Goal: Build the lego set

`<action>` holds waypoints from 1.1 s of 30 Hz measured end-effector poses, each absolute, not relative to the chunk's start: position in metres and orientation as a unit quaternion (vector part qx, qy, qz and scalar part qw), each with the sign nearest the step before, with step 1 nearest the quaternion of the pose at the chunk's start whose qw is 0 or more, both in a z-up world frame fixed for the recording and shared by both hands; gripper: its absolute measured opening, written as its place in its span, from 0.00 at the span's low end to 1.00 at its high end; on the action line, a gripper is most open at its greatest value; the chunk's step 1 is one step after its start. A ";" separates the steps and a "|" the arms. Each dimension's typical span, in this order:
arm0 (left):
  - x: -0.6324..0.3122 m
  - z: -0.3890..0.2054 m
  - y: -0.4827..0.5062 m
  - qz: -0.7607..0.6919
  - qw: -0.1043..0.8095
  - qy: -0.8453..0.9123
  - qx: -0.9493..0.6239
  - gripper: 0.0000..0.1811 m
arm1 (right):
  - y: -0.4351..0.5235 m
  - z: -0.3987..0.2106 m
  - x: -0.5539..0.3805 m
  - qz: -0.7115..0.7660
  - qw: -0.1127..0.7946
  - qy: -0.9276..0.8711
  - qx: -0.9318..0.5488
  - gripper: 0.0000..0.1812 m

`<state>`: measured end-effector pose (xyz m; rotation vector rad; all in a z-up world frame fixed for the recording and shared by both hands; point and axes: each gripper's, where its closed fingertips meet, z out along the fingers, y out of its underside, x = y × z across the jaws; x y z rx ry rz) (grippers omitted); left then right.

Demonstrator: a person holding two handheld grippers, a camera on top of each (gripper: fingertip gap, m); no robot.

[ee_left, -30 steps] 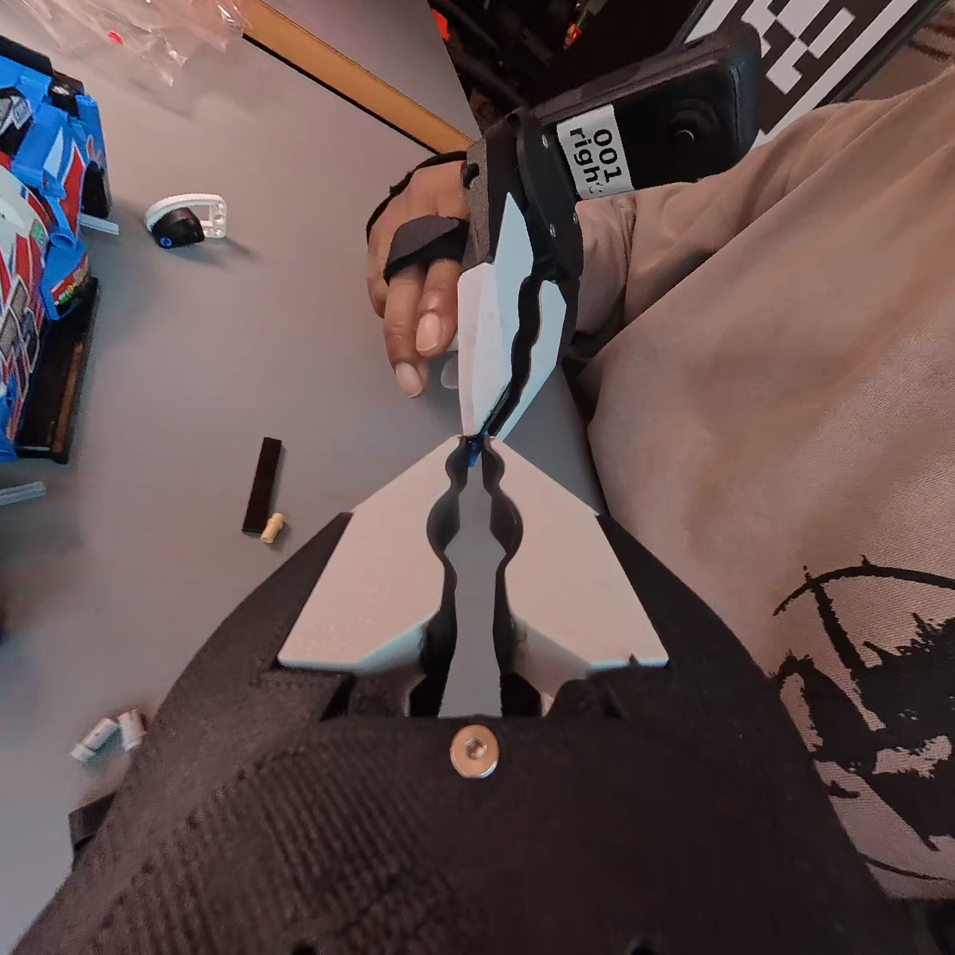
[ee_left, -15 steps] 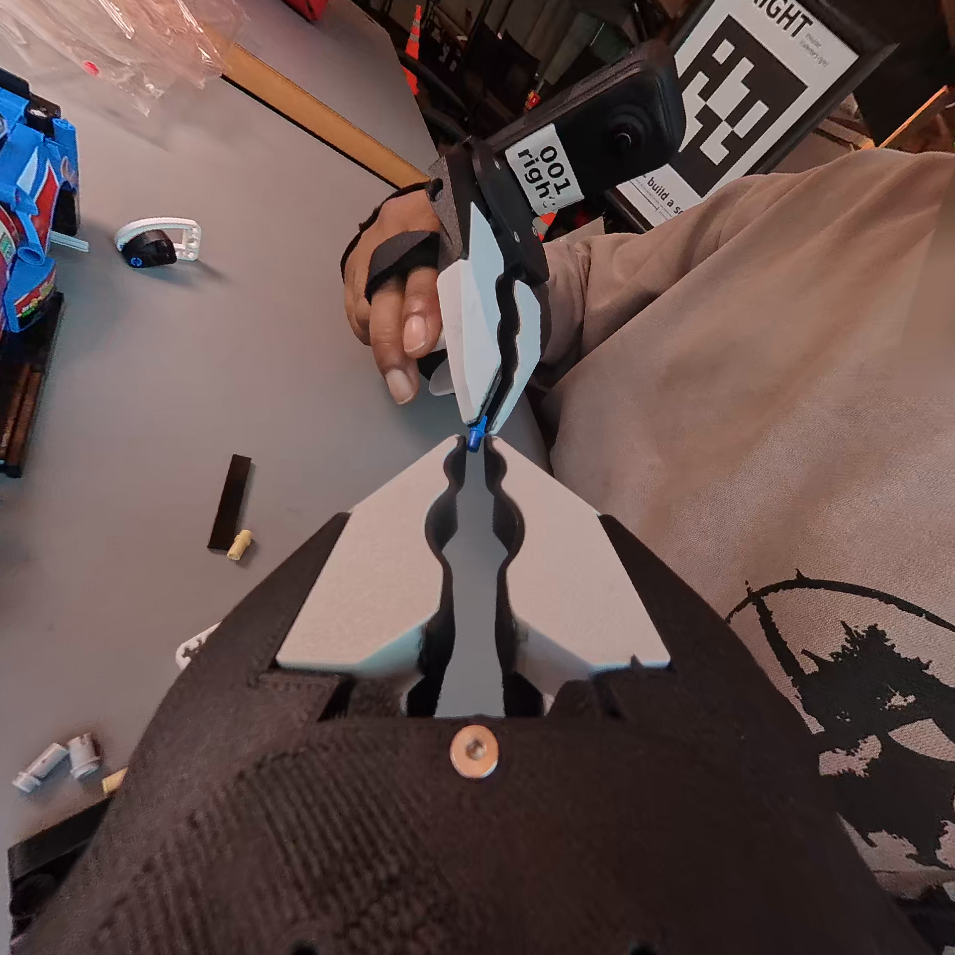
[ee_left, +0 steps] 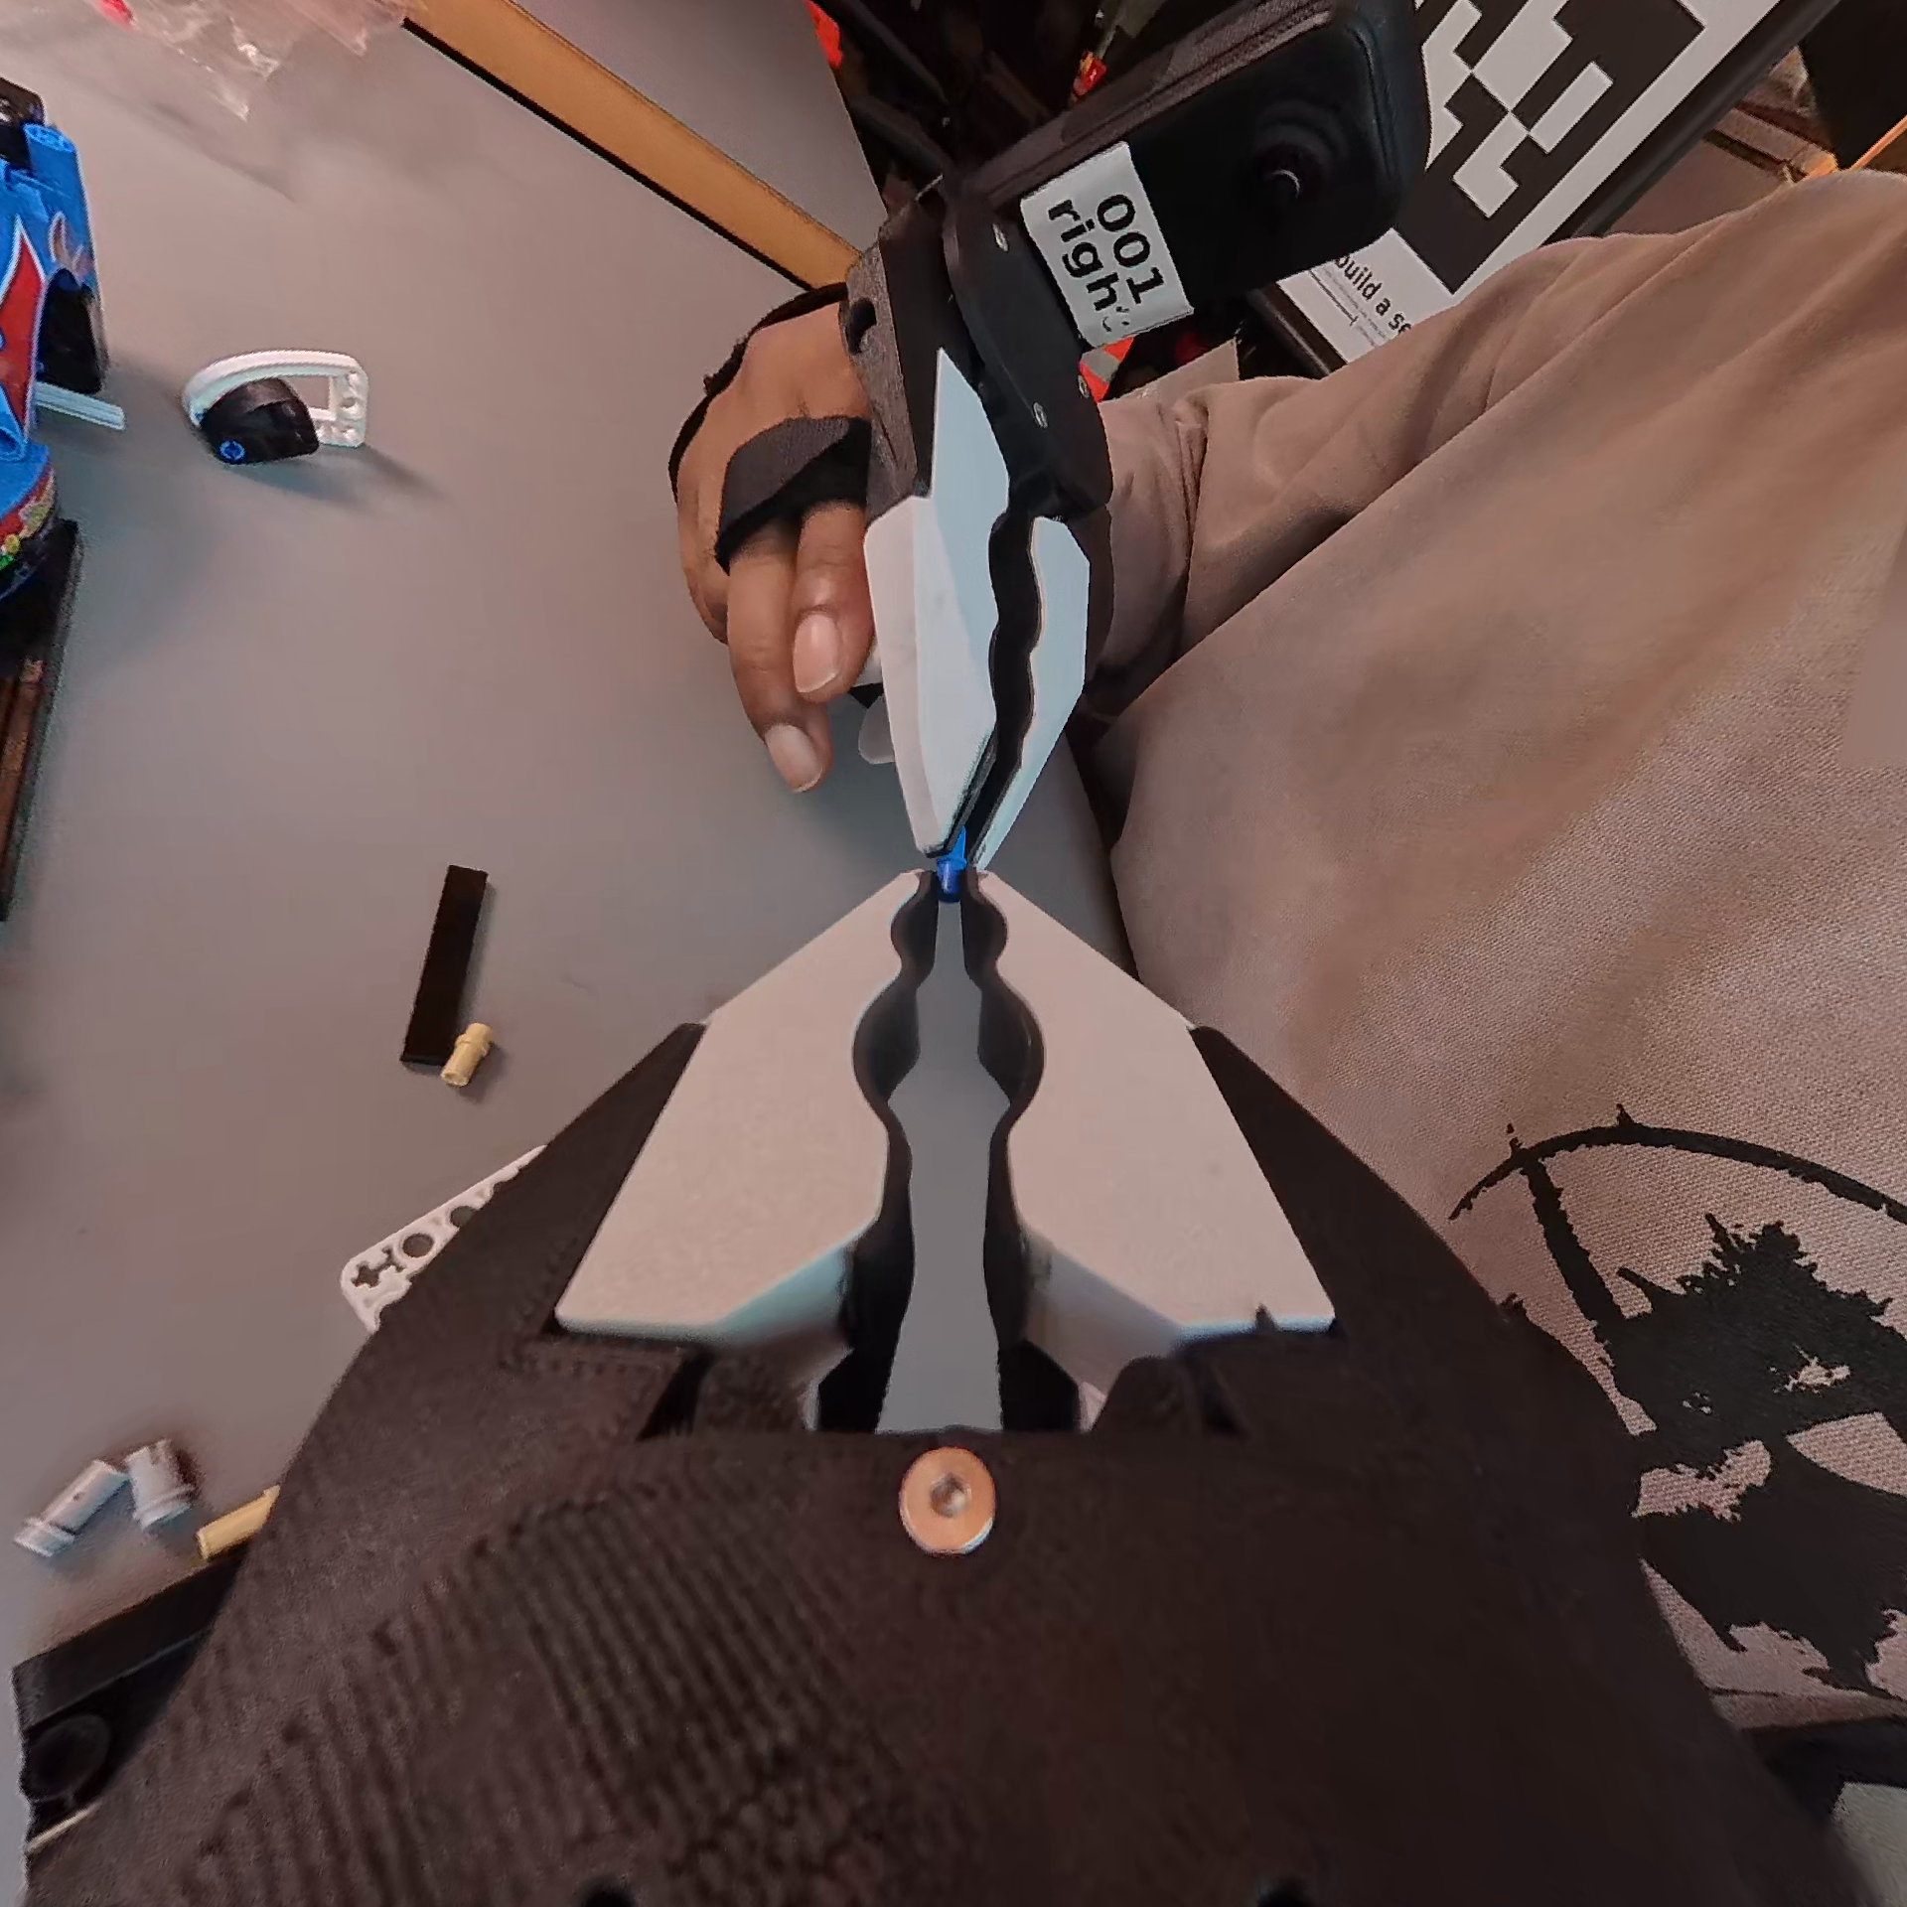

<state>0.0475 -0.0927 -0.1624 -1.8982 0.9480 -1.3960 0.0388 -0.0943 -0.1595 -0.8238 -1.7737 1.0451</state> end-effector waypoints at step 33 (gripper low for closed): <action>0.044 -0.241 -0.084 -0.162 0.349 0.477 -0.790 0.07 | -0.078 -0.229 0.053 0.156 0.108 -0.876 -0.443 0.00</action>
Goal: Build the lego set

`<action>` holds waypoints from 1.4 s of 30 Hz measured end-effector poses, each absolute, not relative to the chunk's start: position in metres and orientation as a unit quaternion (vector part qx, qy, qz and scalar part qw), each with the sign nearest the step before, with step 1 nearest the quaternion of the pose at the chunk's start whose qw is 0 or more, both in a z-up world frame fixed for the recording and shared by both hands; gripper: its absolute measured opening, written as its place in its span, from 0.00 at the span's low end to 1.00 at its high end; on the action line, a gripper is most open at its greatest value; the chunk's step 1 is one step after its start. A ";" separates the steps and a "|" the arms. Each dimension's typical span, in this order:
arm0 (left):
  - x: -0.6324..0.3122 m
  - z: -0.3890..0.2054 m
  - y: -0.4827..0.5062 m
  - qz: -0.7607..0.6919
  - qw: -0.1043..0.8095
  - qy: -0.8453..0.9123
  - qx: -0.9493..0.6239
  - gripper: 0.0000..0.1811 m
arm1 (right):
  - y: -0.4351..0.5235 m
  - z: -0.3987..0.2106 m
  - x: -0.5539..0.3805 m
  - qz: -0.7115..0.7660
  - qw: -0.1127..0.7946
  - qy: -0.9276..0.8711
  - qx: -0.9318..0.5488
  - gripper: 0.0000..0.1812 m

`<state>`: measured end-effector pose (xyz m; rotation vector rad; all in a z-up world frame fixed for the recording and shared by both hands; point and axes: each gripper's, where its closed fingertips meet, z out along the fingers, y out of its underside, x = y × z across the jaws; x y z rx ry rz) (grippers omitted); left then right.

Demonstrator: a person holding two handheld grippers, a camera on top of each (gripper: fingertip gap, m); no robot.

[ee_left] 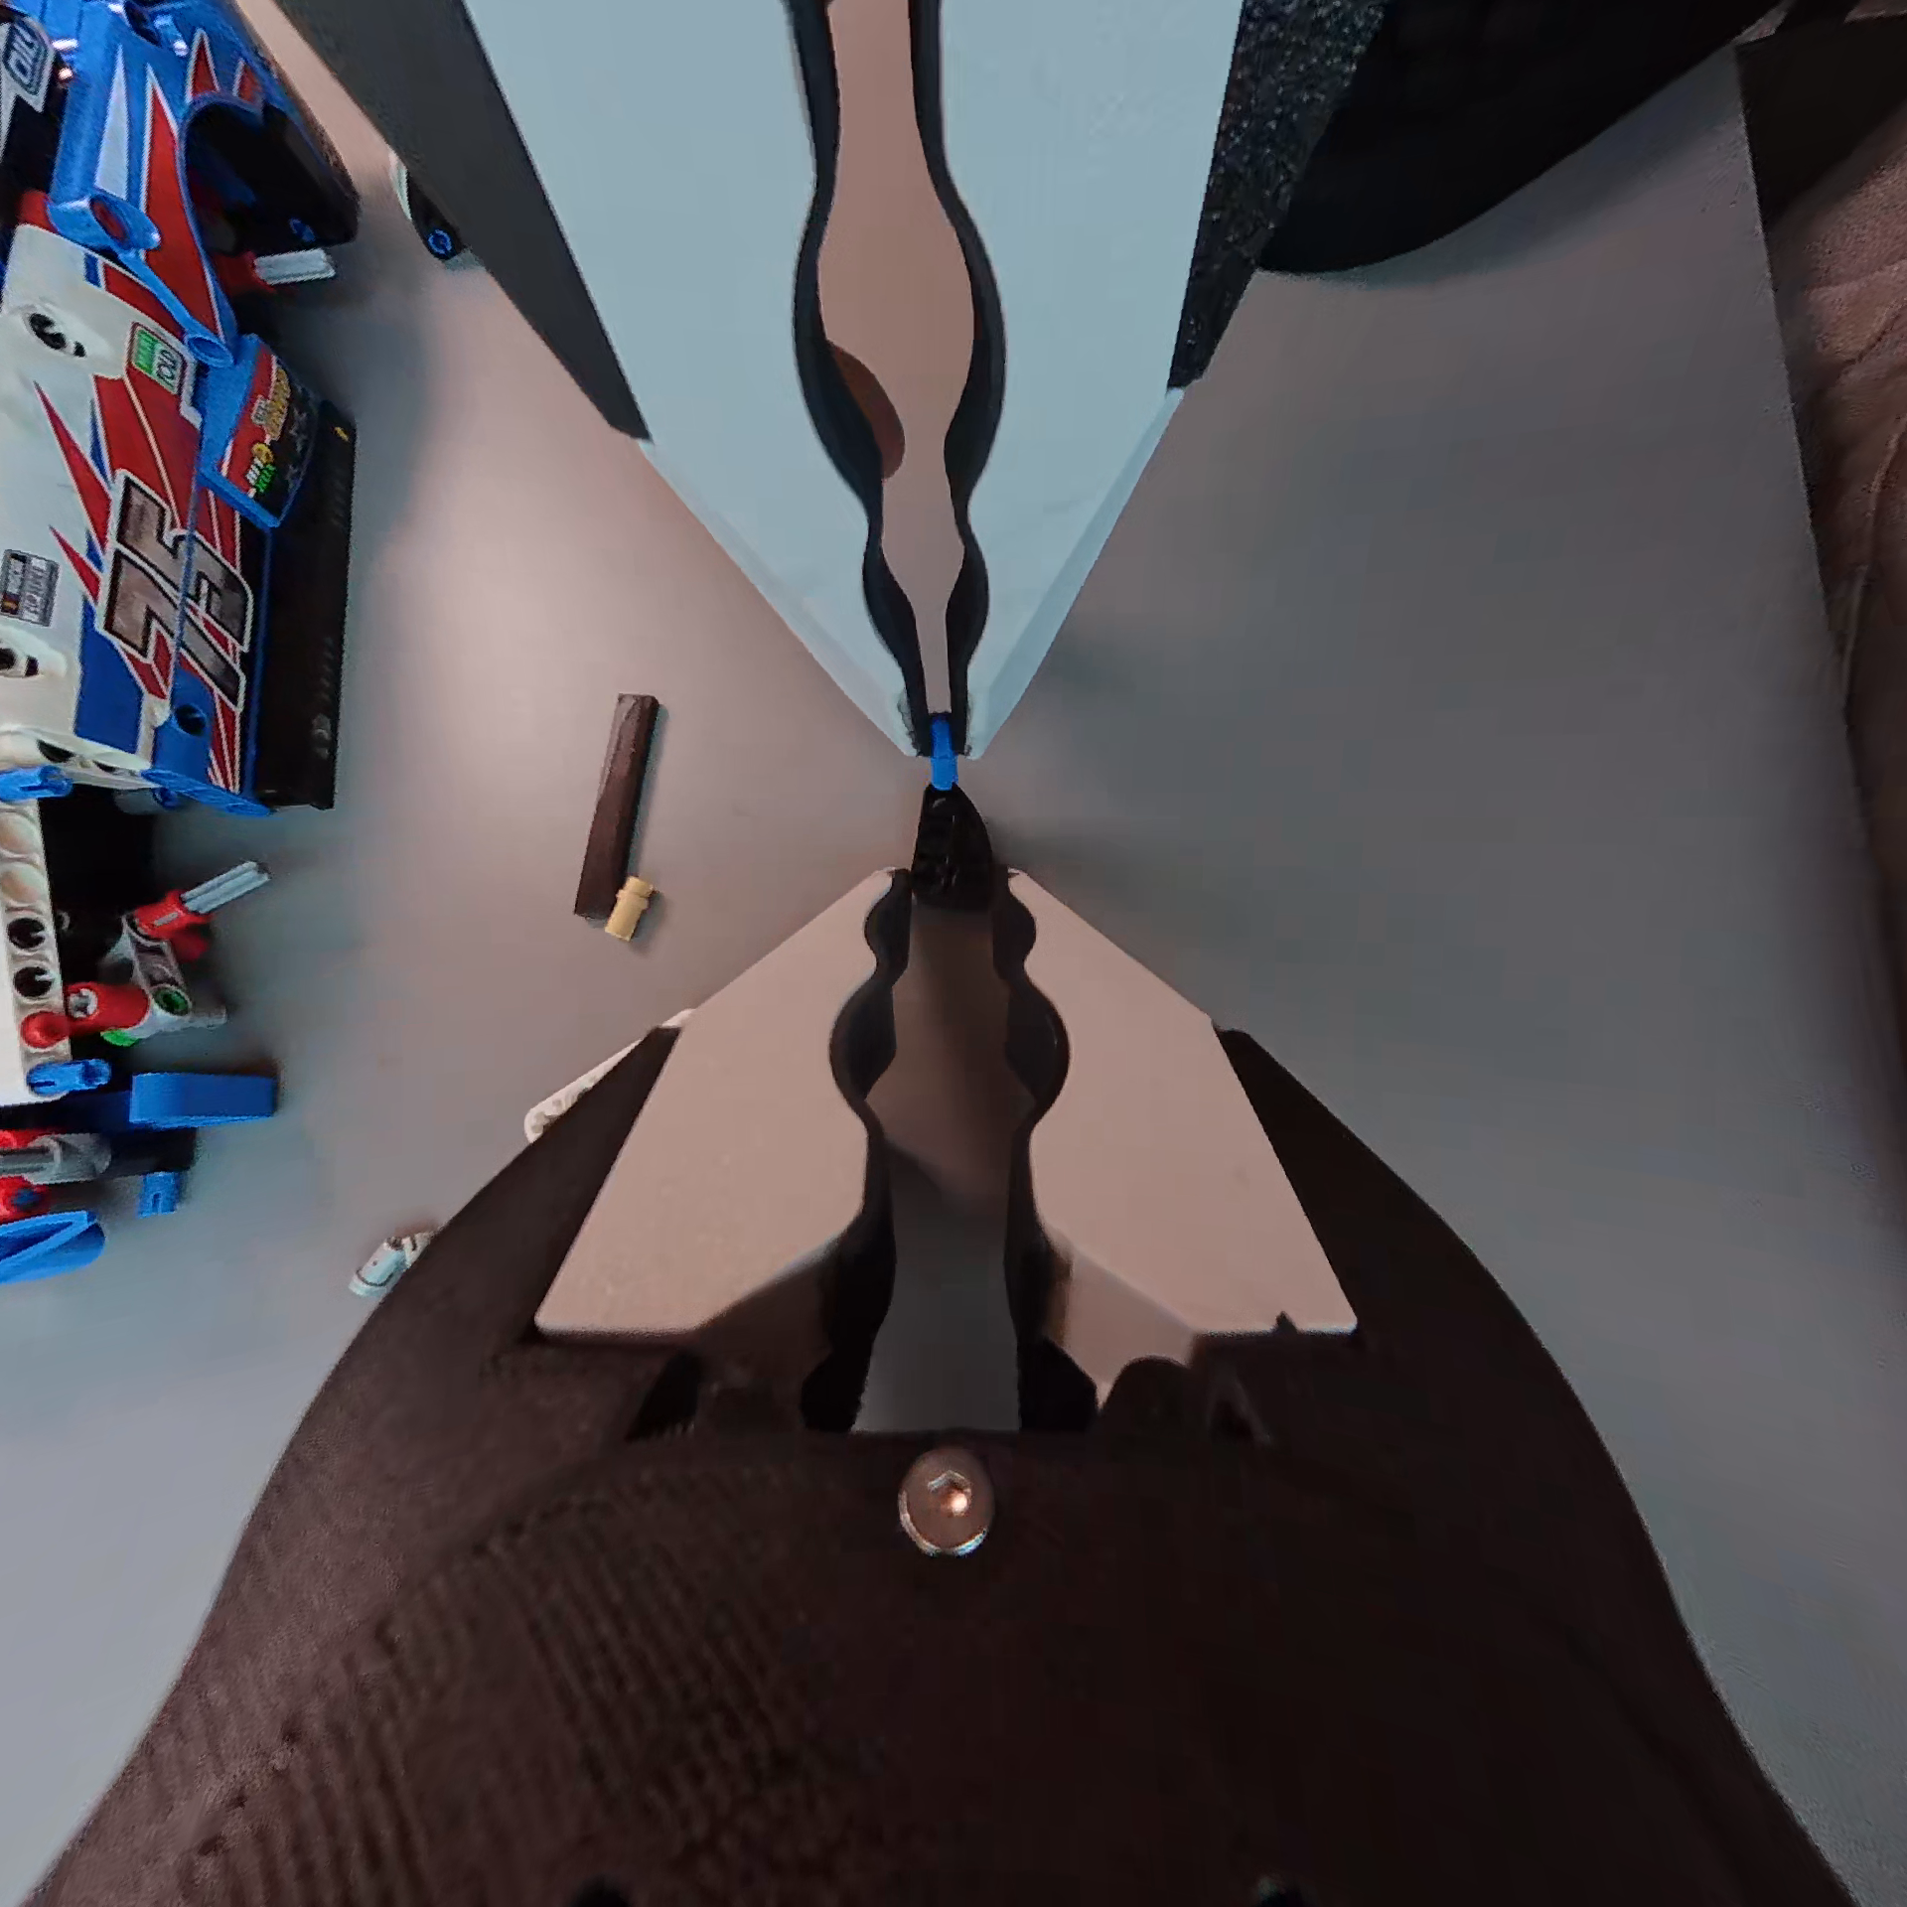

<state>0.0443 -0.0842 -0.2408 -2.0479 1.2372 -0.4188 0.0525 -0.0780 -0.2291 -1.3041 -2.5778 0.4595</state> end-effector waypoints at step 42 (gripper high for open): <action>0.050 -0.239 -0.076 -0.079 0.411 0.465 -0.780 0.07 | -0.068 -0.233 0.049 0.019 0.007 -0.787 -0.617 0.00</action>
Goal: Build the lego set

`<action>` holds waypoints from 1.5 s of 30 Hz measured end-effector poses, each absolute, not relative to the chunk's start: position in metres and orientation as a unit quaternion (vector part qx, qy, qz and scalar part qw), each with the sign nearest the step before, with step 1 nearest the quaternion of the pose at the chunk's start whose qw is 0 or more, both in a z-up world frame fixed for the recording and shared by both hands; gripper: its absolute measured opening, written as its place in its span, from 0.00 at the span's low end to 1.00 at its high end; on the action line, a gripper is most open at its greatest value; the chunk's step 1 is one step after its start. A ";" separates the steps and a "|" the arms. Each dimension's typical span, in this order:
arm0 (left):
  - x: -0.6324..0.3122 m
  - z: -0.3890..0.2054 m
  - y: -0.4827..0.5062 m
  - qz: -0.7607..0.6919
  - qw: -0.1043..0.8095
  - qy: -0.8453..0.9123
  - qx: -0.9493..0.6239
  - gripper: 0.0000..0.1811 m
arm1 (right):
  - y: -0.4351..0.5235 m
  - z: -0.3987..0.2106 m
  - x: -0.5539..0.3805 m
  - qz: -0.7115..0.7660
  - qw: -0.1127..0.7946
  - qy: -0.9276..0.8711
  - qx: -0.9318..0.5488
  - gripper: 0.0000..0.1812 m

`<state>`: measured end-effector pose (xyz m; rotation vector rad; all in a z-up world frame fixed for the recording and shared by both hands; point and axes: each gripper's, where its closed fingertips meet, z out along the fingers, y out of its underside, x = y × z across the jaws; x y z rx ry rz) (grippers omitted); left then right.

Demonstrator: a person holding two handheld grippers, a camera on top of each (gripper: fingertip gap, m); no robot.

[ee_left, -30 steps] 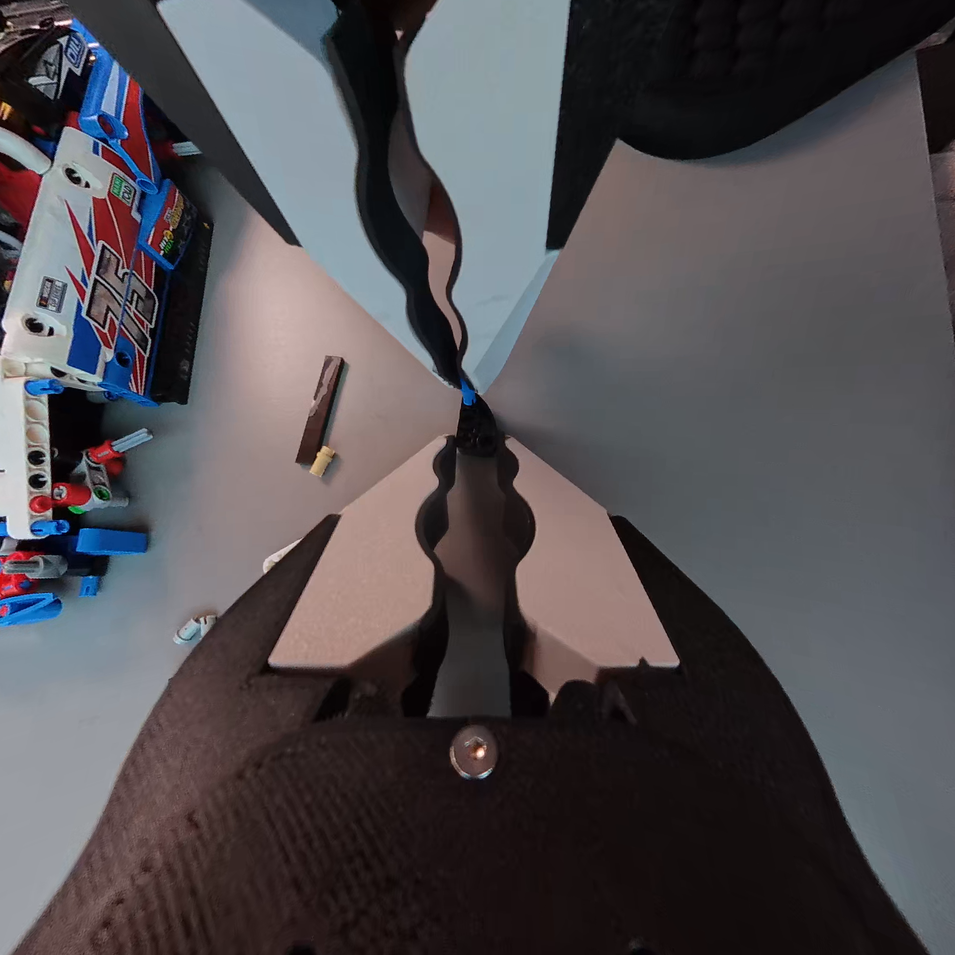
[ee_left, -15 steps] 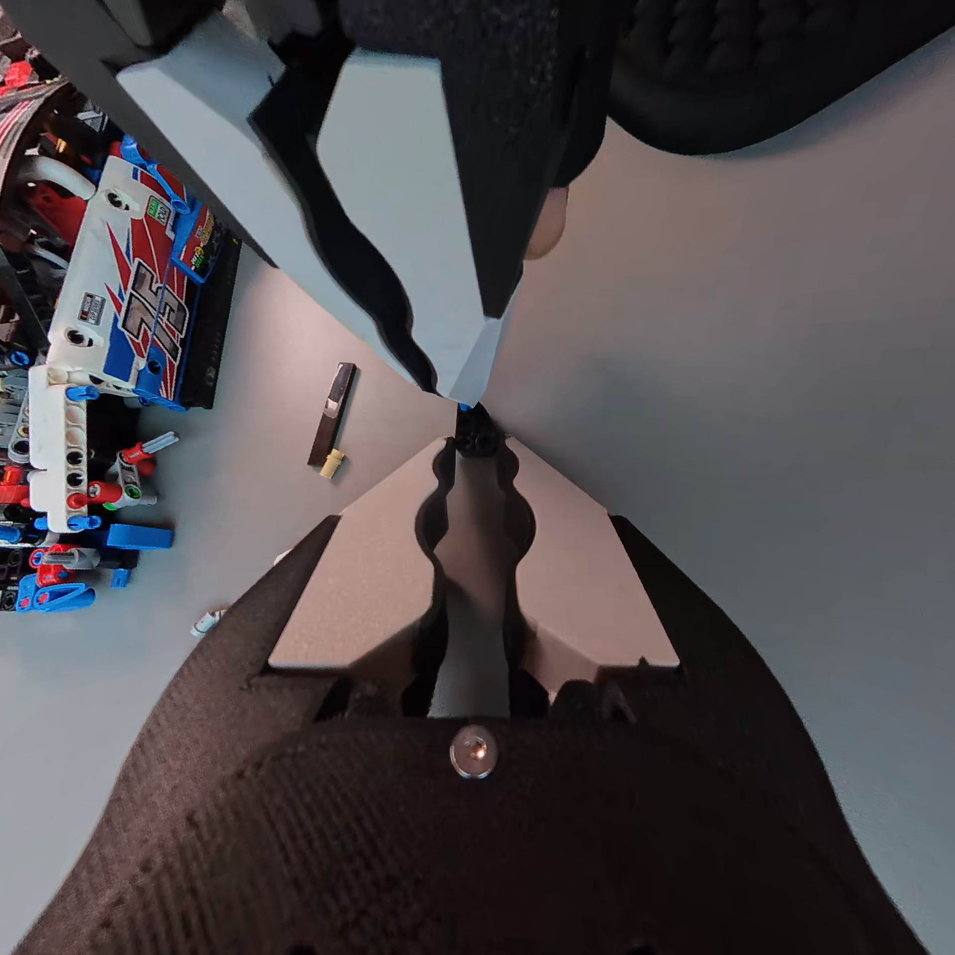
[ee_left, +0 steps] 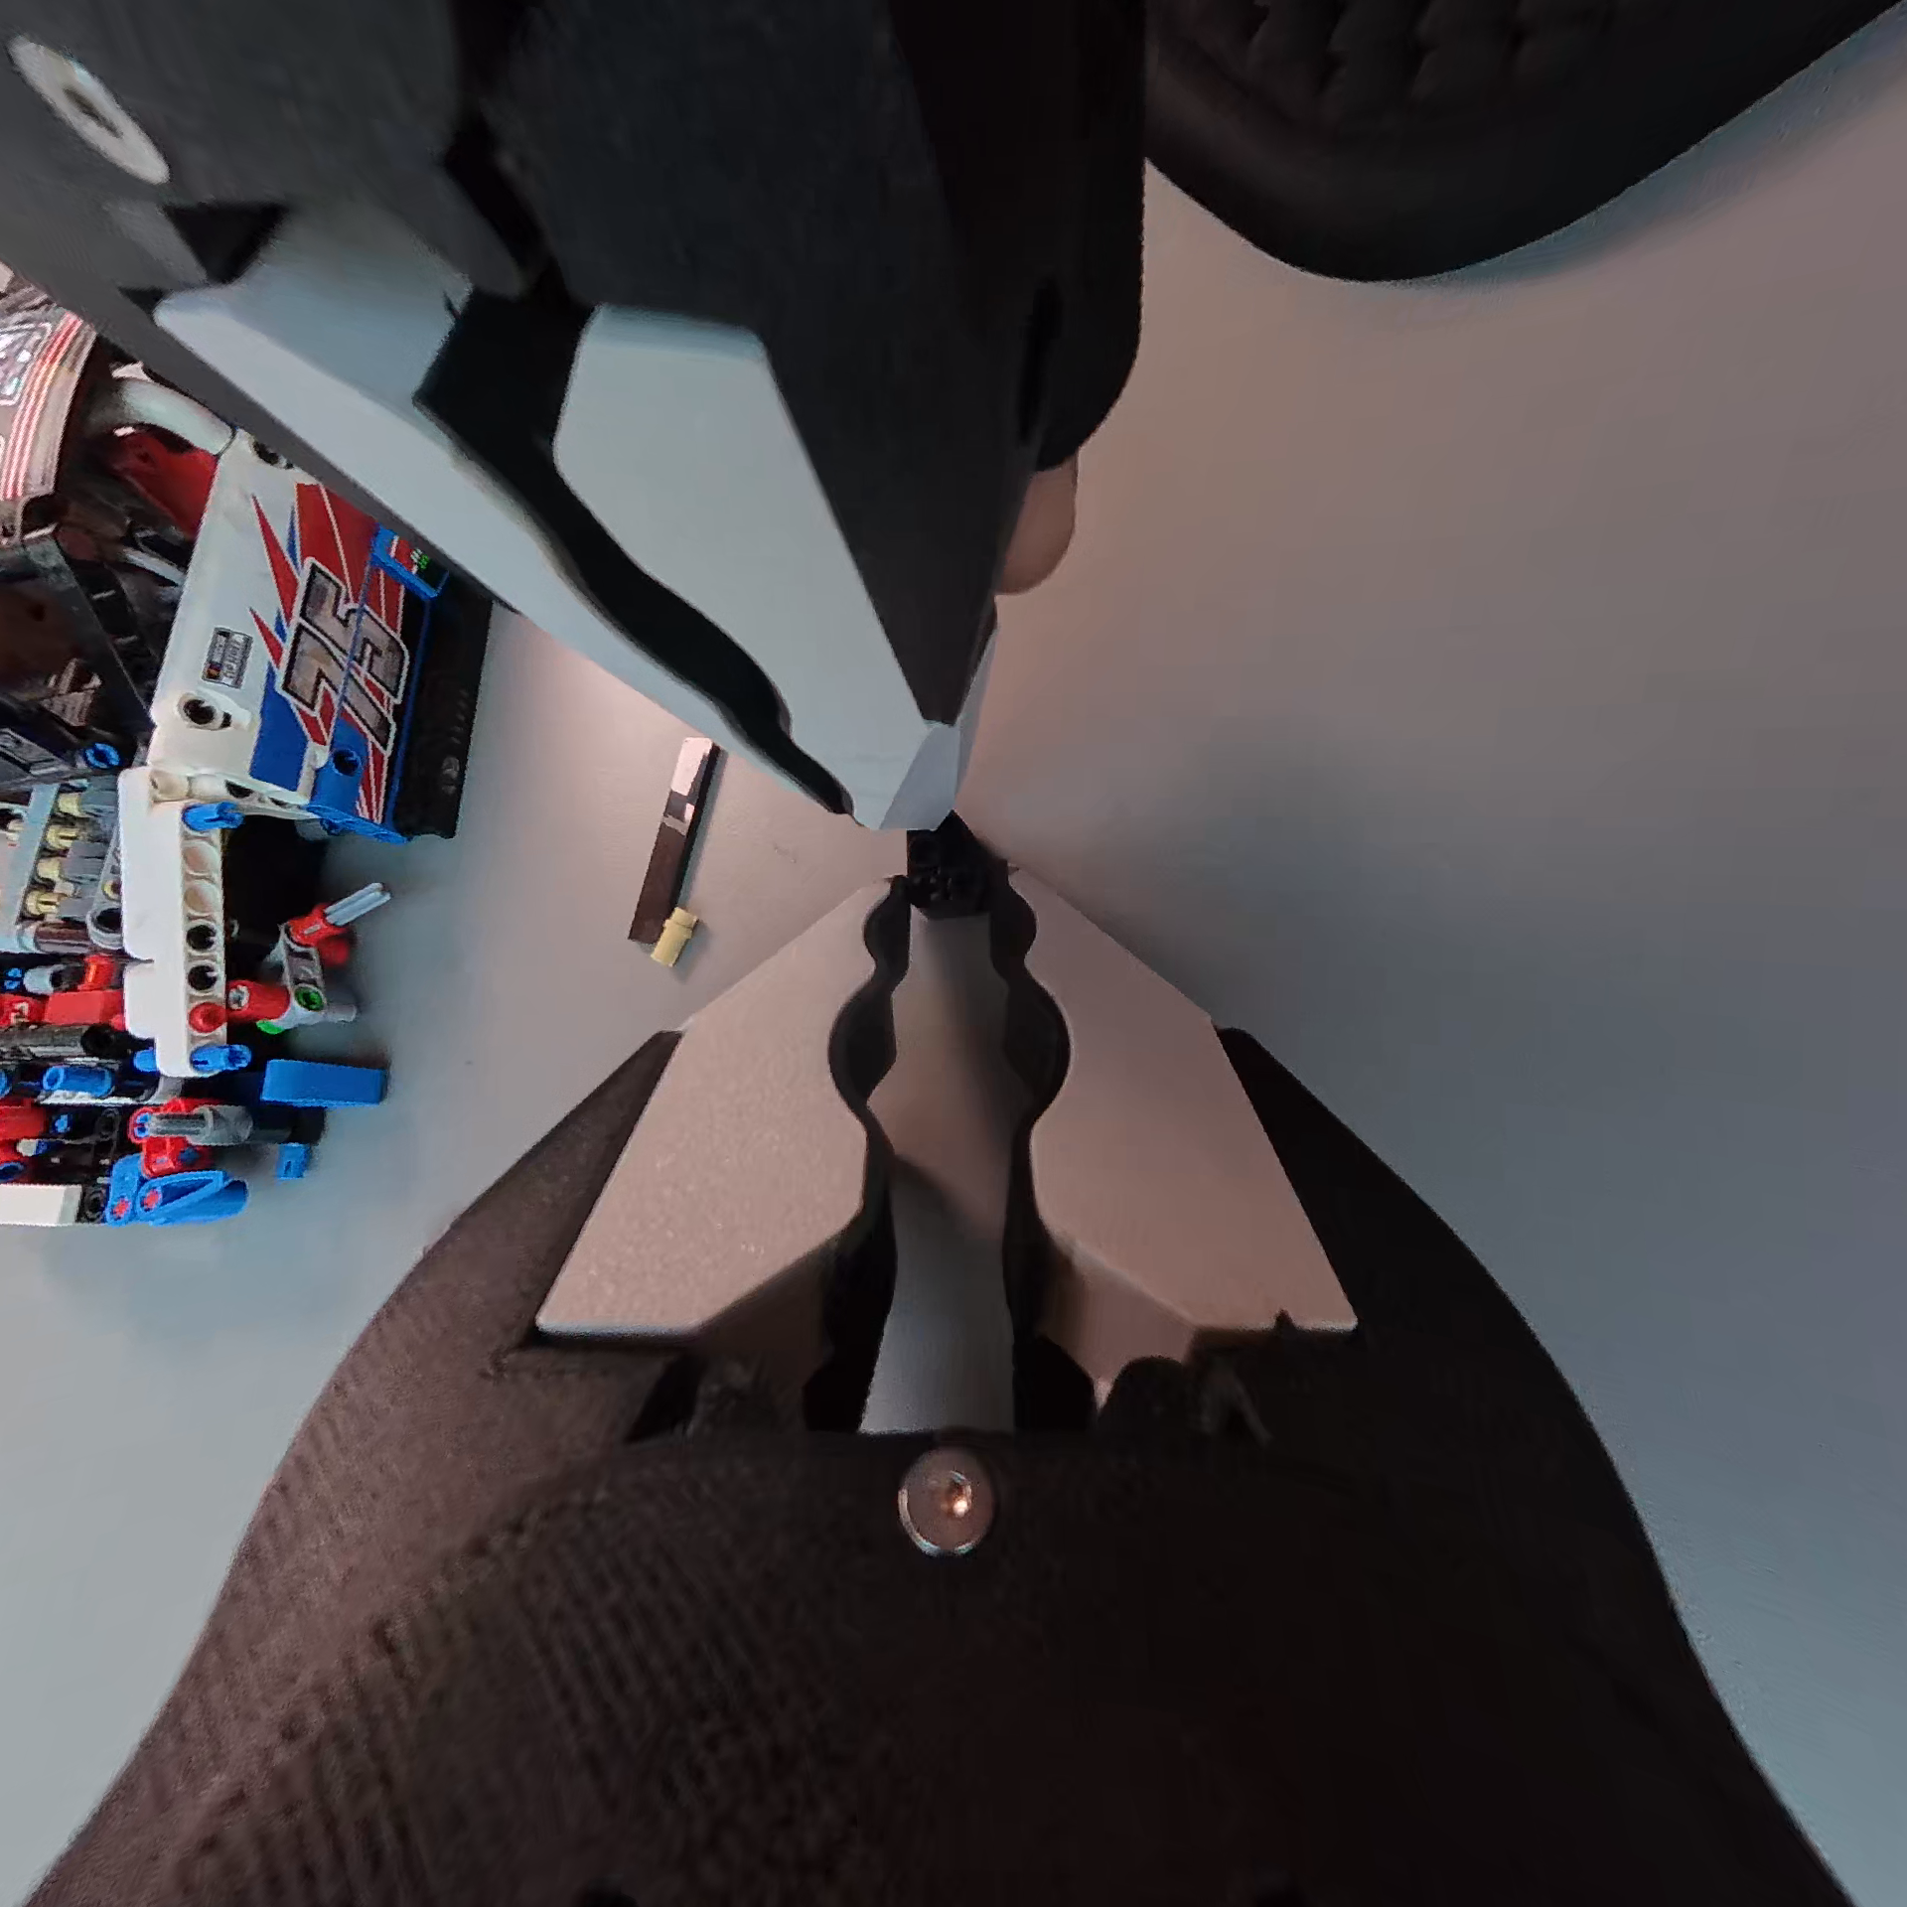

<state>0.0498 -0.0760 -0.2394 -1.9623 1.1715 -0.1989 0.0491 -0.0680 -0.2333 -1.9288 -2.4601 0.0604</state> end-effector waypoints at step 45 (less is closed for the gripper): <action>0.055 -0.240 -0.079 -0.062 0.421 0.463 -0.778 0.07 | -0.071 -0.239 0.049 0.035 0.024 -0.794 -0.607 0.00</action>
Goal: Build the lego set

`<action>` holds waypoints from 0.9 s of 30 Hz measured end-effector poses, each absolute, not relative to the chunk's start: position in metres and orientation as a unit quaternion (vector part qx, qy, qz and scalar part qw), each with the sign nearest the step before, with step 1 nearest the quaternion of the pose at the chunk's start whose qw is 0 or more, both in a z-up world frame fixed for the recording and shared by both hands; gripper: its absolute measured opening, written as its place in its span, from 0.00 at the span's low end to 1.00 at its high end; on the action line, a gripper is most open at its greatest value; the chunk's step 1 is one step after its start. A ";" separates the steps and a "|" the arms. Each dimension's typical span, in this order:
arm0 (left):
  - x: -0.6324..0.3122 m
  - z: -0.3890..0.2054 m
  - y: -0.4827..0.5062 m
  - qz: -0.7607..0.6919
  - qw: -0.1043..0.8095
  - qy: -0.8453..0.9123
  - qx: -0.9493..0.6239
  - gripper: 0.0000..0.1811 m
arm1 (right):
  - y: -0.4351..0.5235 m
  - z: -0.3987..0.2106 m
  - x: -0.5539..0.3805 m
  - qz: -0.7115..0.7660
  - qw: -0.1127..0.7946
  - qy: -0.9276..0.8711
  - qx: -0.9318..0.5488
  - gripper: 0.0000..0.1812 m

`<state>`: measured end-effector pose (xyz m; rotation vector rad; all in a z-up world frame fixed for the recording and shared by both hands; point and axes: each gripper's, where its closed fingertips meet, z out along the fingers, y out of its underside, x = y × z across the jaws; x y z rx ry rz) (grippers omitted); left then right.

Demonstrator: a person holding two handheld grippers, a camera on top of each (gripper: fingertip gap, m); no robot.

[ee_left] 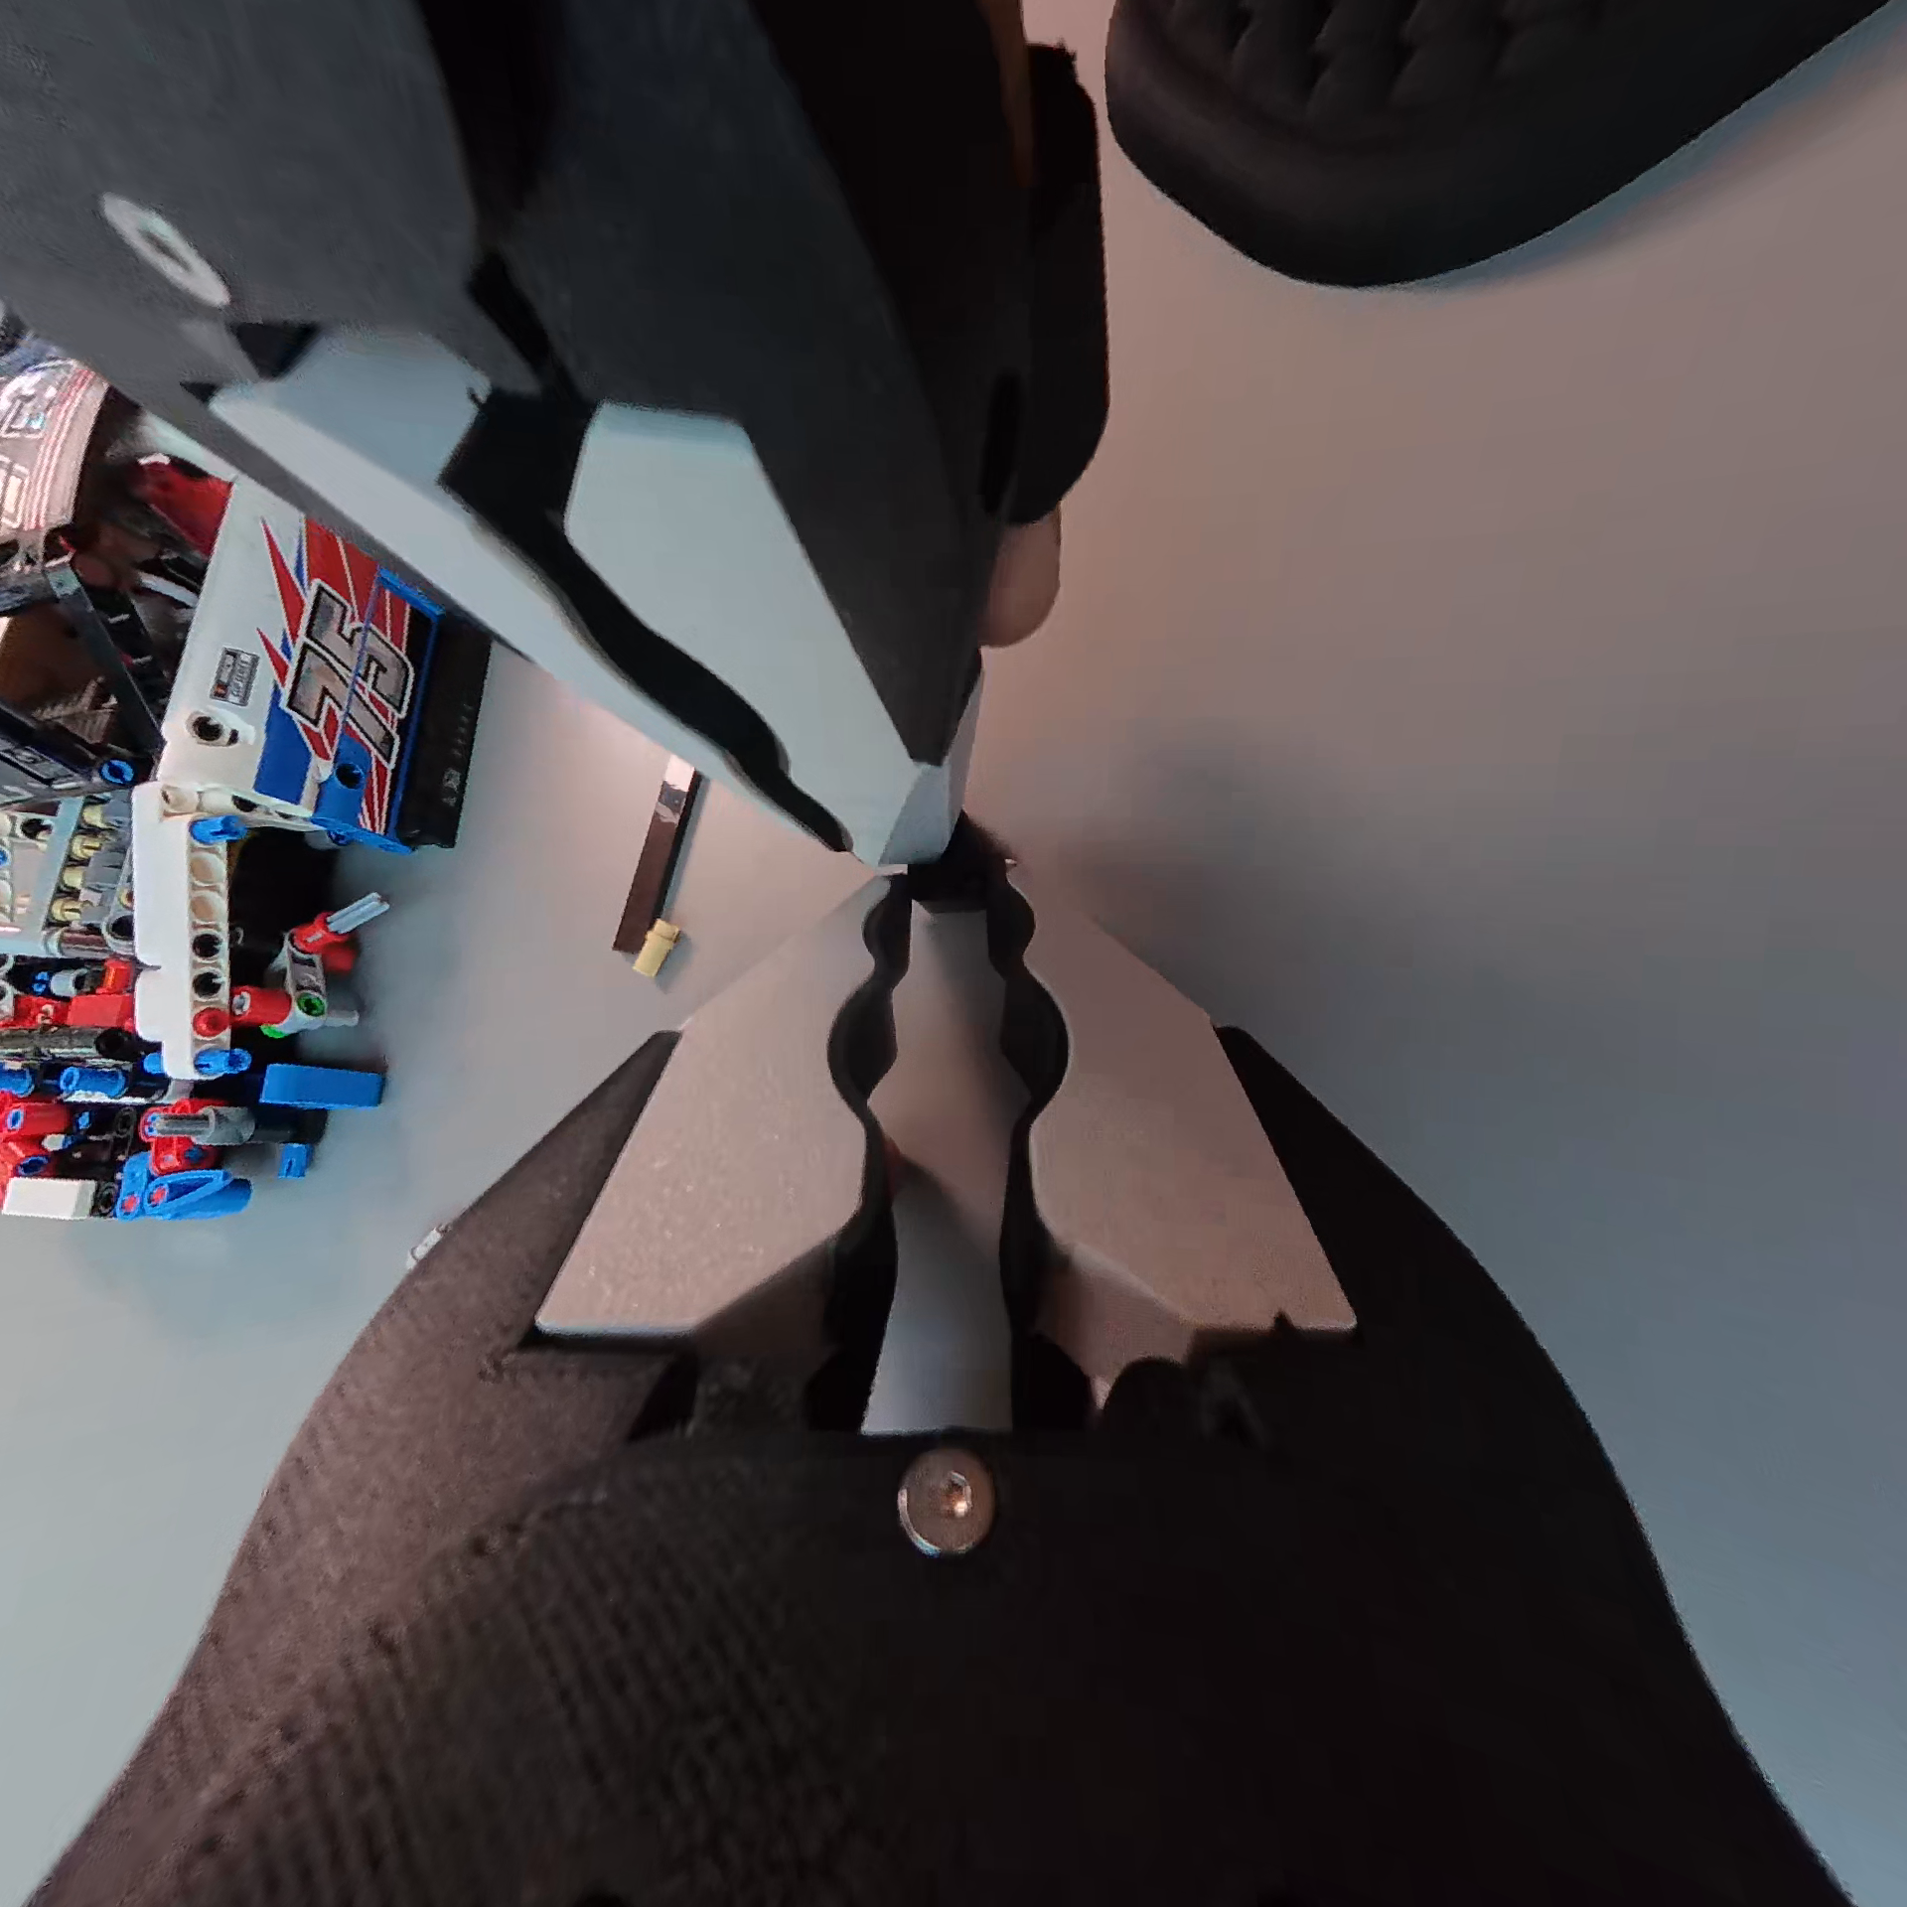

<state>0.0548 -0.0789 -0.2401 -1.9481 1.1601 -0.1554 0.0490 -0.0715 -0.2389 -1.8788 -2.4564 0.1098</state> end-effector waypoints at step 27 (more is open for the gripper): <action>0.066 -0.208 -0.082 -0.121 0.488 0.452 -0.737 0.00 | -0.089 -0.188 0.055 0.463 0.238 -0.563 -0.642 0.00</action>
